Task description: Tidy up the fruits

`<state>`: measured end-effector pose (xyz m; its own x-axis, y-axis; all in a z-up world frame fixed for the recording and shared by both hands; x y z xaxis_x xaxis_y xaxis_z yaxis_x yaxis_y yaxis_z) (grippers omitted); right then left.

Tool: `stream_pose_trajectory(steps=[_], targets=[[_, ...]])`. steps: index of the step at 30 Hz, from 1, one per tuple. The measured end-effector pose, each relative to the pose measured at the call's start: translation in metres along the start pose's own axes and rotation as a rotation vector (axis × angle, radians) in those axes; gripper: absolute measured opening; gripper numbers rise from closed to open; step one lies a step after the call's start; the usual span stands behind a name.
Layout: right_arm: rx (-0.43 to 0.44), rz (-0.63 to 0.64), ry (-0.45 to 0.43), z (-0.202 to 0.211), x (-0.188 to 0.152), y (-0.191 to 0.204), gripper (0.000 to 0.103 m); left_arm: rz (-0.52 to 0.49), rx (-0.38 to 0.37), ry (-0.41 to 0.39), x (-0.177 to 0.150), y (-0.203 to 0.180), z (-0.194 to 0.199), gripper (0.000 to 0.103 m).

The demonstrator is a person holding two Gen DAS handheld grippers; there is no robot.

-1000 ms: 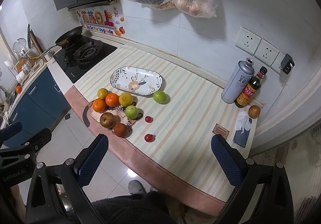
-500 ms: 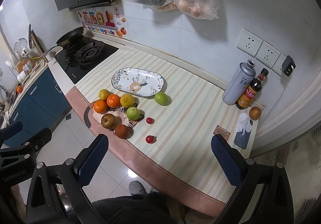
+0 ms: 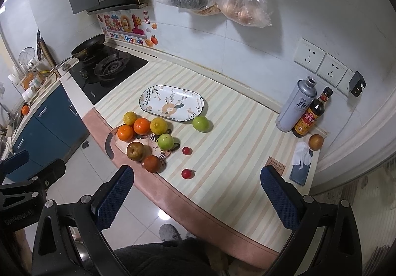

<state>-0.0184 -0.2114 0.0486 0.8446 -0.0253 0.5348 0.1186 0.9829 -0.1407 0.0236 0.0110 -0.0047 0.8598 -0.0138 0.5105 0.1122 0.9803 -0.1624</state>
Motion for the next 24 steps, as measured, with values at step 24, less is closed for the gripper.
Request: stream_pose_trajectory(steps=[24], targets=[[0.049, -0.04, -0.014, 0.0034, 0.0012, -0.0036, 0.103, 0.026, 0.014, -0.037, 0.0008, 0.0056, 0.0036, 0.103]])
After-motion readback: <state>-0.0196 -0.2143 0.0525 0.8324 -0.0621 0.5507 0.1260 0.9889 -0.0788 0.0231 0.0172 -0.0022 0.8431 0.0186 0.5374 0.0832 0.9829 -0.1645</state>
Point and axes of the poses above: each gripper's, at about its wrist camera, not at the fingertips, and z roughly against the way its jaws point, y to its left, x to its top, the point moved 2 cm from there along -z, roughly the way its jaws point, and after that the axes turned 11 degrees about -x, right-handed, at the moved point
